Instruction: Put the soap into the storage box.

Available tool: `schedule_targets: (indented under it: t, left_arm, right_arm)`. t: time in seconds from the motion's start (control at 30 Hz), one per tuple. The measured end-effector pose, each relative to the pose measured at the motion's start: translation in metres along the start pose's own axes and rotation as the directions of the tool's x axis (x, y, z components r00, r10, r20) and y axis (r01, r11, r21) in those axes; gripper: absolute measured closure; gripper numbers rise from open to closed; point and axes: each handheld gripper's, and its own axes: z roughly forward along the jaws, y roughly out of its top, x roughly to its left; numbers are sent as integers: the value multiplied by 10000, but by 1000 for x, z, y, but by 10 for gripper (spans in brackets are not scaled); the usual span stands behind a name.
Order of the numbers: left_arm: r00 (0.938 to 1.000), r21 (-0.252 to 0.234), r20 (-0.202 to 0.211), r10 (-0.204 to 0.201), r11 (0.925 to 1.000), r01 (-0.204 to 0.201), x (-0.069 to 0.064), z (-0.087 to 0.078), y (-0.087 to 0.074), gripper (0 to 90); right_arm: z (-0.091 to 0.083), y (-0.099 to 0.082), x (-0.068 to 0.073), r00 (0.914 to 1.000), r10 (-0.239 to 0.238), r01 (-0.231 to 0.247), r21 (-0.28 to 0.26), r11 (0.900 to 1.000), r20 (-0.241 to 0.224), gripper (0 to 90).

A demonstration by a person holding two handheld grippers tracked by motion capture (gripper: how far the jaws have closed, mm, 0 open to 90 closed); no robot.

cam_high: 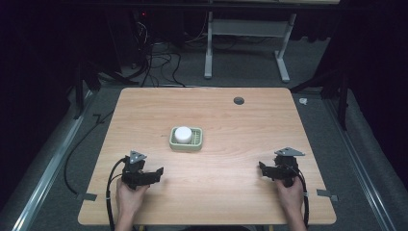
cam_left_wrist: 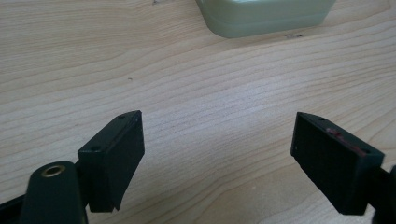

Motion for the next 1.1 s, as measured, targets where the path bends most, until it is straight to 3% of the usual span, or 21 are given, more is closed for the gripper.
schedule_targets:
  t: [0.6,0.73,1.1]
  left_arm:
    - [9957,51,-620,693,9976,-692,-12,23,-10,186]
    - [9955,-345,-729,607,9974,-634,-13,25,-16,186]
    - [9950,-396,-839,539,9976,-574,-14,24,-17,191]
  right_arm:
    - [0,0,0,10000,-2,2,1,10000,-1,170]
    - [0,0,0,10000,-1,1,15,10000,-7,170]
    - [0,0,0,10000,-12,12,8,10000,-1,169]
